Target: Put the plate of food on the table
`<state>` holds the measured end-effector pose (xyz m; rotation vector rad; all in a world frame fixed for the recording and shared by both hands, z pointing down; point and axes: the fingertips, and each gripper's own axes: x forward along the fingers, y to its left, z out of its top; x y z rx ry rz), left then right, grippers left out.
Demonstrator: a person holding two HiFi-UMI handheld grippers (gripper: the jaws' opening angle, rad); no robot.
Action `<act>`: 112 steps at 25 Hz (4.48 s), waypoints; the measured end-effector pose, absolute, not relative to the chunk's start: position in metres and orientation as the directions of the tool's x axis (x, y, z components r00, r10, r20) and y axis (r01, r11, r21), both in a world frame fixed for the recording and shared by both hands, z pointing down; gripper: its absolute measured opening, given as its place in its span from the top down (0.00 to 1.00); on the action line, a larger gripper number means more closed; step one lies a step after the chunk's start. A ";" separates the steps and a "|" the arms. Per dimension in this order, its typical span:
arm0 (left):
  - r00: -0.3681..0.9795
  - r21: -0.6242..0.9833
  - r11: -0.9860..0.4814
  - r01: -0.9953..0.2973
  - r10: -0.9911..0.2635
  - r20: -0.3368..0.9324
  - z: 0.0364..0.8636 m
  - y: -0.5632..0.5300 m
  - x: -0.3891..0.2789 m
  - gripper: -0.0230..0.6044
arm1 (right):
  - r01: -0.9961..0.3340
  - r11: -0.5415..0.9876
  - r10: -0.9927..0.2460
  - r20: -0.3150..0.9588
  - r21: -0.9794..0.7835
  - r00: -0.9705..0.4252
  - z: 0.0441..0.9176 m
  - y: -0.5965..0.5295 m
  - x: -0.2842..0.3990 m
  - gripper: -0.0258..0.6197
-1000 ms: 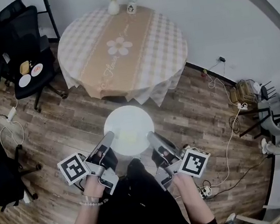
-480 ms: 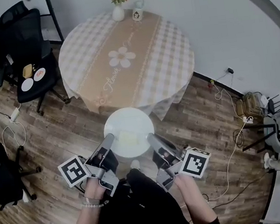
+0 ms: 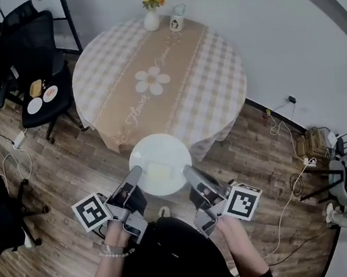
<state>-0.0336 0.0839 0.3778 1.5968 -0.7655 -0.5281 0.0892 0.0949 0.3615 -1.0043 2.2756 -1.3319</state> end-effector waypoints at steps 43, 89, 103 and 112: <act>0.806 0.985 -0.040 -0.170 -0.580 0.116 0.417 -0.096 -0.048 0.95 | -0.486 0.165 -0.817 0.157 -0.859 -0.554 0.397 -0.064 0.070 0.93; 0.774 0.974 0.101 -0.205 -0.592 0.224 0.489 -0.178 -0.043 0.95 | -0.488 0.075 -0.722 0.290 -0.870 -0.628 0.469 -0.161 0.073 0.93; 0.773 0.962 0.132 -0.239 -0.574 0.271 0.528 -0.193 -0.028 0.95 | -0.504 -0.028 -0.700 0.377 -0.863 -0.606 0.520 -0.173 0.088 0.93; 0.780 0.960 0.114 -0.257 -0.562 0.276 0.561 -0.205 -0.021 0.95 | -0.522 -0.083 -0.677 0.433 -0.849 -0.596 0.555 -0.181 0.094 0.93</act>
